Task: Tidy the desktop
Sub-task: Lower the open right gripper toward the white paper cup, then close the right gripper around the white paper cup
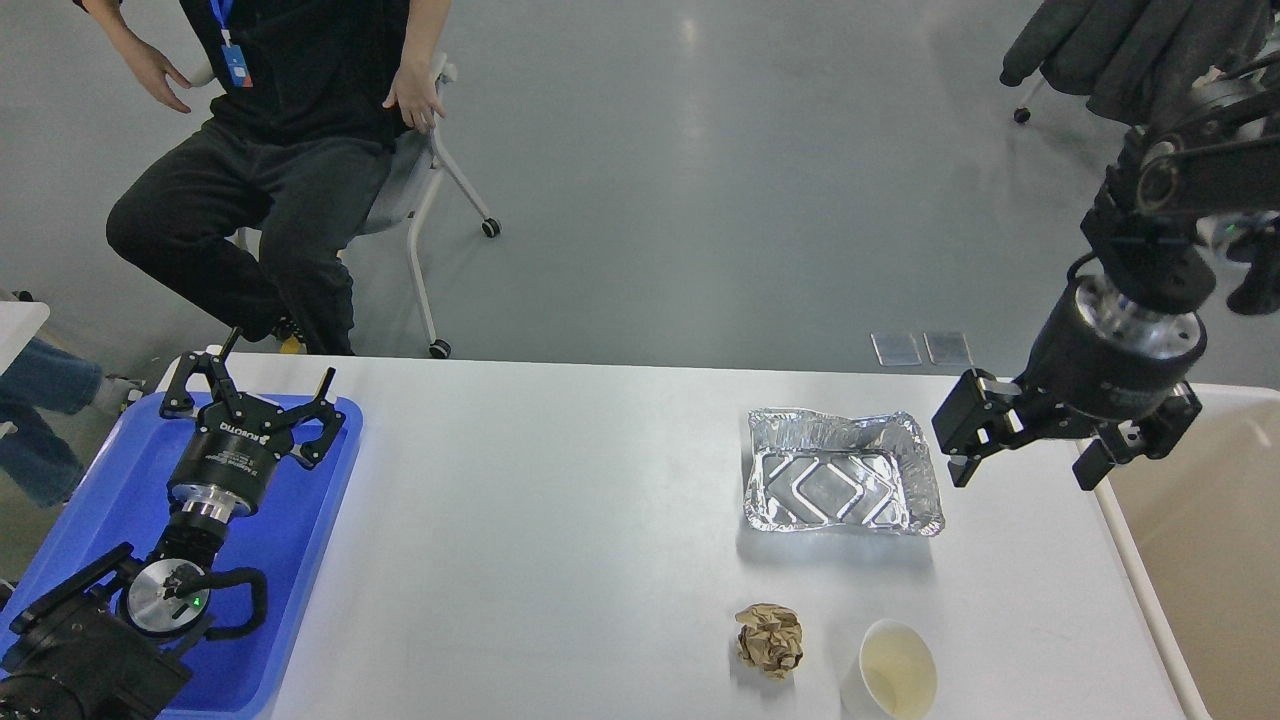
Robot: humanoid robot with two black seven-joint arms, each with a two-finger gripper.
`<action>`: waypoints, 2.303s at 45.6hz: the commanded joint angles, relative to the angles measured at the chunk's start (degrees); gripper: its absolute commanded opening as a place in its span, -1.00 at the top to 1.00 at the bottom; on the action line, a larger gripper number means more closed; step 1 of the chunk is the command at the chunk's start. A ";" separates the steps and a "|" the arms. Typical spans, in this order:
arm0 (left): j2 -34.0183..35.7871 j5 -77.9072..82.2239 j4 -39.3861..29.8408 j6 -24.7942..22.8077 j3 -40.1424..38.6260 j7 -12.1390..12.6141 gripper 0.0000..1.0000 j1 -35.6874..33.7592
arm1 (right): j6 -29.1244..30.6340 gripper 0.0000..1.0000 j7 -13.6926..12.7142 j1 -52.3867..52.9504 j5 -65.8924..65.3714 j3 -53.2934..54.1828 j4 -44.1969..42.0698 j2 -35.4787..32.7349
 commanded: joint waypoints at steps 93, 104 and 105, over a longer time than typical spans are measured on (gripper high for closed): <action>0.00 0.00 -0.01 -0.01 0.00 0.00 -0.98 0.01 | -31.37 -0.99 -0.75 -36.17 -6.15 13.42 -0.09 1.83; 0.00 0.00 -0.01 -0.01 0.00 0.00 -0.98 0.01 | -32.07 -0.39 -2.94 -36.17 -7.38 12.98 -0.27 1.56; 0.00 0.00 -0.01 -0.01 0.00 0.00 -0.98 0.01 | -32.07 -0.29 -3.20 -36.17 -7.46 12.90 -0.27 1.56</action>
